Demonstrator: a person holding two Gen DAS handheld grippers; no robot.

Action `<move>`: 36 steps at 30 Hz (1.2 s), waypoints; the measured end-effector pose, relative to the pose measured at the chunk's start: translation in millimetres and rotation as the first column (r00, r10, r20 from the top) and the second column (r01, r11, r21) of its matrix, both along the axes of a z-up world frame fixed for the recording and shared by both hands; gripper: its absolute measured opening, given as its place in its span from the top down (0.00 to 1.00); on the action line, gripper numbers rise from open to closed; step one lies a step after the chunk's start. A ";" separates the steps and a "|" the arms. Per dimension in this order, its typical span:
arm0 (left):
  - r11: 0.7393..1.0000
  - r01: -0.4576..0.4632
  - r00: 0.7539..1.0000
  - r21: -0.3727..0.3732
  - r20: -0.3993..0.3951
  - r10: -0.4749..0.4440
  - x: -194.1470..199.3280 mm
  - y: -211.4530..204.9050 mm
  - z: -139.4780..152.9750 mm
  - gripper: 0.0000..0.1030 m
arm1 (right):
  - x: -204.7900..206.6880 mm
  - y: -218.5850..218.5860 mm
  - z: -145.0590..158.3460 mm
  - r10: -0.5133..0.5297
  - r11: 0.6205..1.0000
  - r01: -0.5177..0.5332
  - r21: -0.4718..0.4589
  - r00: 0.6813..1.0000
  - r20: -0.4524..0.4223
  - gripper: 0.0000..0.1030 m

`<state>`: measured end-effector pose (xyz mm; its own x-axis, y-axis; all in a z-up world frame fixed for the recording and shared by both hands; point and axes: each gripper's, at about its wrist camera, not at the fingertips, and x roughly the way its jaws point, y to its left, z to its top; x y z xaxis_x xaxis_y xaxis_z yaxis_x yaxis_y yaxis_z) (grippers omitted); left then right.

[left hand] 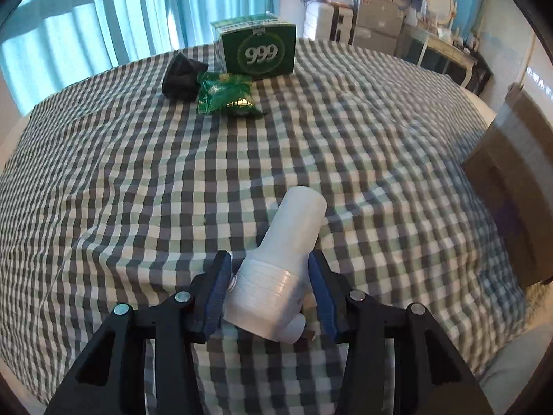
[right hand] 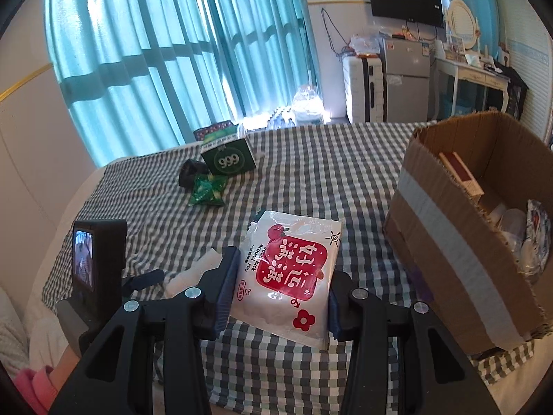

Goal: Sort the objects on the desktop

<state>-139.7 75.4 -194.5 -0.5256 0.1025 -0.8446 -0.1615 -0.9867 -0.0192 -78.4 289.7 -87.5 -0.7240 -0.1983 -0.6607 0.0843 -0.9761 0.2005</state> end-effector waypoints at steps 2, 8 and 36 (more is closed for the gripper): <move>1.000 0.013 1.000 0.012 -0.002 -0.013 -1.0 -0.7 4.1 0.56 | -5.7 1.2 -4.8 -0.004 1.000 0.004 -0.001 1.000 0.011 0.58; 0.998 -0.013 1.000 0.064 0.015 0.012 -1.4 -17.1 13.9 0.60 | -13.0 -0.6 -9.9 -0.010 1.000 0.009 0.011 1.000 0.028 0.58; 0.993 -0.027 0.982 0.115 -0.183 0.048 59.4 -28.1 116.7 0.56 | 32.7 6.4 57.9 -0.057 0.998 0.059 0.019 0.992 -0.110 0.58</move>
<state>-80.3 47.3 -77.9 -0.6772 0.1677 -0.7164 -0.1357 -0.9854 -0.1024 -45.7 296.2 -29.6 -0.8019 -0.1400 -0.5808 0.0477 -0.9841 0.1713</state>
